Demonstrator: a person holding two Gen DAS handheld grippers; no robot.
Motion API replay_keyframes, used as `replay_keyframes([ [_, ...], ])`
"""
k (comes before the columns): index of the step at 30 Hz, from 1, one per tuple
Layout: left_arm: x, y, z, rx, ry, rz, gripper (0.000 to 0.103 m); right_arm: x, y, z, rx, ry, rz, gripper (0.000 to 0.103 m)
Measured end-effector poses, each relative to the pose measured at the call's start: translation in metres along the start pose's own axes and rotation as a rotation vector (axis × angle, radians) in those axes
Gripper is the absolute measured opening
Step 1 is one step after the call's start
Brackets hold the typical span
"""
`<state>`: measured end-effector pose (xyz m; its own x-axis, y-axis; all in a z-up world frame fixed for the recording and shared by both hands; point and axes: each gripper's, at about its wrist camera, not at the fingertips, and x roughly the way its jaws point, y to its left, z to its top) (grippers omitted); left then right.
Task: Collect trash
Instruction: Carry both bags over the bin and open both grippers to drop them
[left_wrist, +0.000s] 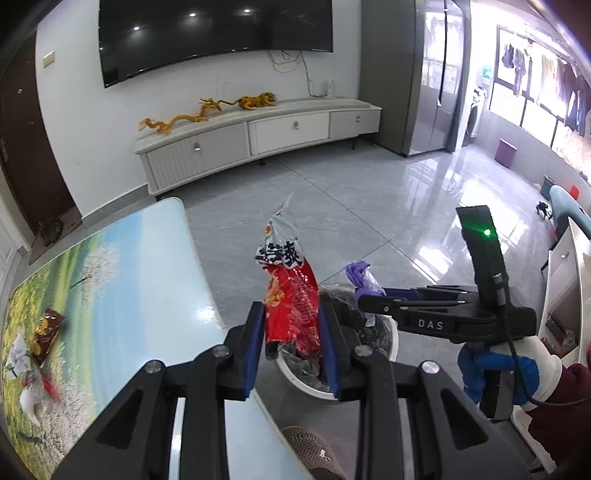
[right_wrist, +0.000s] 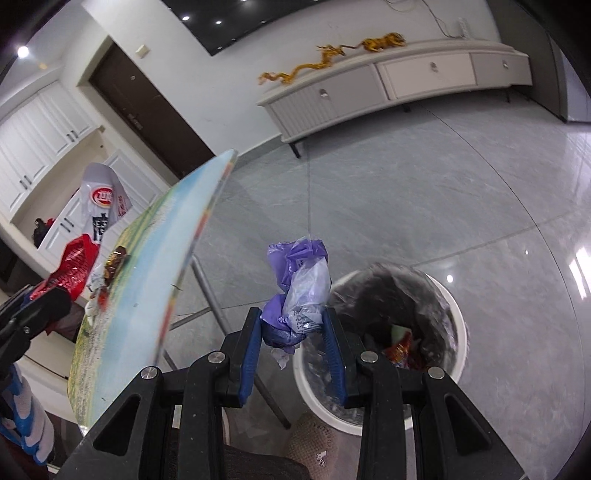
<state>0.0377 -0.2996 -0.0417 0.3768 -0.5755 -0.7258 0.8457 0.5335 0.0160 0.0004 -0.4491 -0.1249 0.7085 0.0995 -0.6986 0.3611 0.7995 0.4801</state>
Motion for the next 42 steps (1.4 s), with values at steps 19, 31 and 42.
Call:
replay_keyframes([
  [19,0.05,-0.011,0.0,-0.017,0.096,-0.07,0.028,0.012,-0.047,-0.013,0.096,0.055,-0.039,0.031],
  [31,0.078,-0.012,0.005,-0.055,0.14,-0.099,0.029,0.015,-0.058,-0.015,0.121,0.072,-0.063,0.031],
  [42,0.104,-0.009,0.011,-0.143,0.18,-0.175,0.031,0.016,-0.069,-0.016,0.156,0.077,-0.078,0.043],
])
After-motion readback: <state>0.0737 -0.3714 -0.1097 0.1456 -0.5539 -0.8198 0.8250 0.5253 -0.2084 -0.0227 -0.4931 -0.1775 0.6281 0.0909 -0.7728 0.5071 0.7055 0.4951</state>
